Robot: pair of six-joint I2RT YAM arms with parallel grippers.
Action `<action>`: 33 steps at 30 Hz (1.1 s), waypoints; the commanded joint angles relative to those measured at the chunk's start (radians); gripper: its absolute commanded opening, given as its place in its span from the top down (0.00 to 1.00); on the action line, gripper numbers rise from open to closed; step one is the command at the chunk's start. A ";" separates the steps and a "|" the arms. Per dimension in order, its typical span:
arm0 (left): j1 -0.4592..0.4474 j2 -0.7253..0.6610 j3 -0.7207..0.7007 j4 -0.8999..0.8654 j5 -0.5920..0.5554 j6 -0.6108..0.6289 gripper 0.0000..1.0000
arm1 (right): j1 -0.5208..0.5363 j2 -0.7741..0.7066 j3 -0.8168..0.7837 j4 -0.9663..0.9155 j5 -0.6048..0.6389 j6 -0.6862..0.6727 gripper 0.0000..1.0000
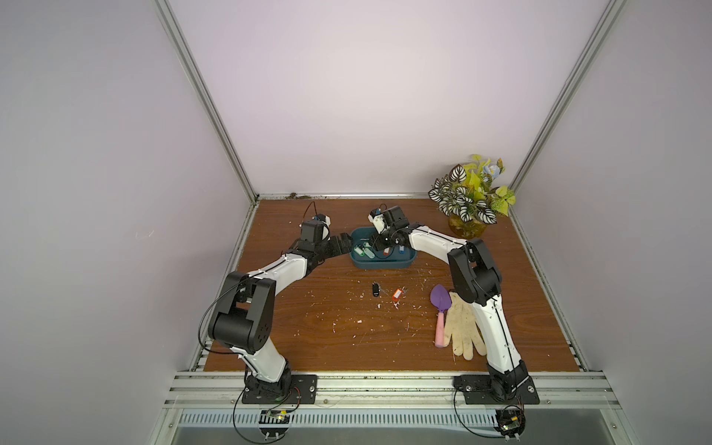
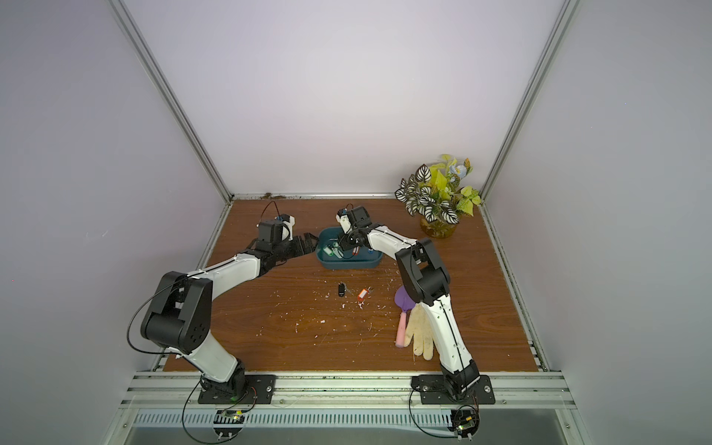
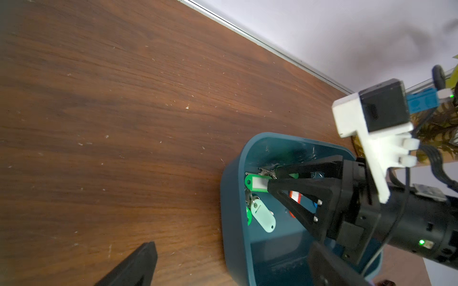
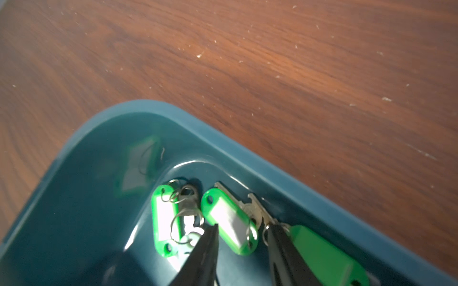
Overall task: Take the keys out of the storage box
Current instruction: Pick up the key from the storage box.
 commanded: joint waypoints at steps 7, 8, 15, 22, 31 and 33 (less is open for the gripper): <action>0.009 0.012 0.022 -0.014 -0.012 0.021 0.01 | 0.001 -0.003 0.050 -0.016 0.027 -0.008 0.78; 0.009 0.012 0.022 -0.015 -0.011 0.021 0.01 | 0.000 -0.007 0.049 -0.014 0.026 -0.009 0.81; 0.009 0.011 0.030 -0.019 -0.007 0.023 0.01 | 0.001 -0.074 0.018 0.000 0.009 -0.021 0.97; 0.006 -0.026 0.022 0.003 0.032 0.022 0.01 | 0.001 -0.227 -0.073 0.032 -0.034 -0.040 1.00; -0.073 -0.083 0.016 0.028 -0.030 0.040 0.01 | -0.011 -0.629 -0.482 0.138 -0.073 -0.061 1.00; -0.092 -0.097 0.014 0.042 -0.040 0.041 0.01 | -0.010 -0.736 -0.606 0.162 -0.110 -0.053 1.00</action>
